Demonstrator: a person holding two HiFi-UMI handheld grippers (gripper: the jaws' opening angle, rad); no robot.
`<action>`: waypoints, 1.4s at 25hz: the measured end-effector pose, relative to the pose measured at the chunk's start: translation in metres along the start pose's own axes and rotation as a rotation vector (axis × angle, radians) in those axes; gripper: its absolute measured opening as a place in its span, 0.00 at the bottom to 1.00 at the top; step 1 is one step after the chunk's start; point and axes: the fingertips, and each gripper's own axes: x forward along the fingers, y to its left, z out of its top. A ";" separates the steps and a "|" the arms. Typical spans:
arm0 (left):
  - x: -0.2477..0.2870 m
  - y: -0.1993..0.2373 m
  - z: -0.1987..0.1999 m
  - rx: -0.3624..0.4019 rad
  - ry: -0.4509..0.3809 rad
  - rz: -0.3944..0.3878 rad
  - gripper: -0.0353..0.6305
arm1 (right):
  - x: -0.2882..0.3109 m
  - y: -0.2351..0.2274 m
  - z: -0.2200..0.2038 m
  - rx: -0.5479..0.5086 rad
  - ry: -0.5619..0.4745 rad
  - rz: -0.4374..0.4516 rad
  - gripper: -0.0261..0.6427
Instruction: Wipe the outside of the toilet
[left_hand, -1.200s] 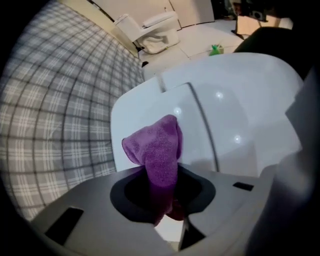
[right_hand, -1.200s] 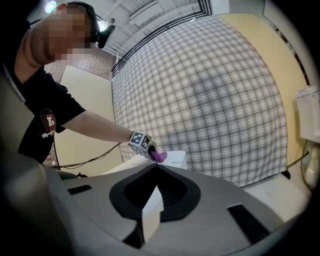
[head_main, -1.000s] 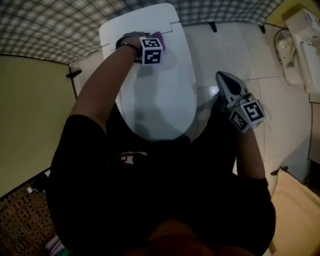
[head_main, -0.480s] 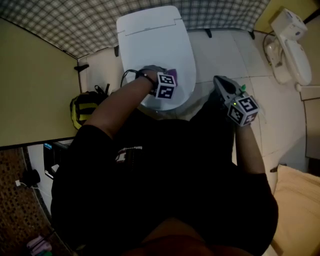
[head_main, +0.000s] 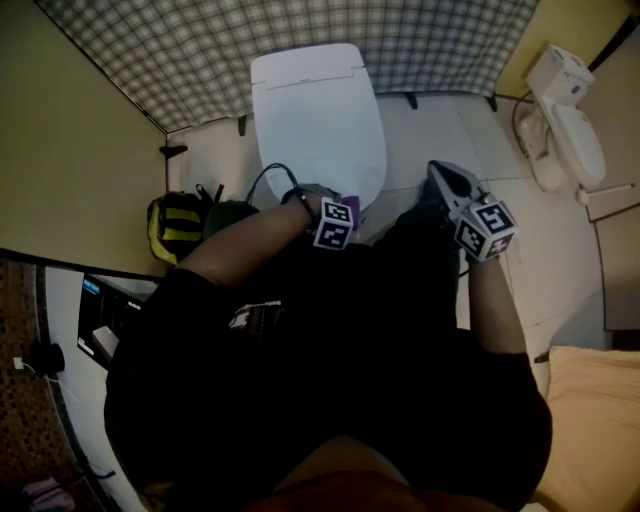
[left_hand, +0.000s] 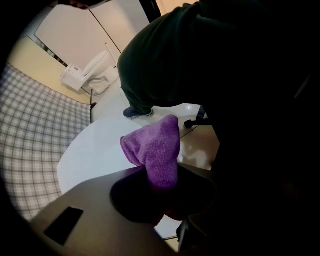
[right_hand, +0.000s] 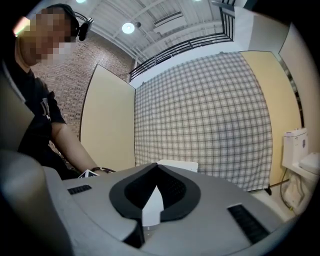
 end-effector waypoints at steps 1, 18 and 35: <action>-0.001 -0.004 0.001 -0.015 -0.020 -0.023 0.20 | -0.001 0.000 0.001 0.001 -0.003 -0.002 0.05; -0.047 0.340 -0.151 -0.379 -0.019 0.305 0.20 | 0.070 -0.098 -0.019 0.126 0.007 0.003 0.05; 0.114 0.614 -0.205 -0.413 0.191 0.329 0.20 | 0.144 -0.264 -0.086 0.248 0.038 -0.058 0.05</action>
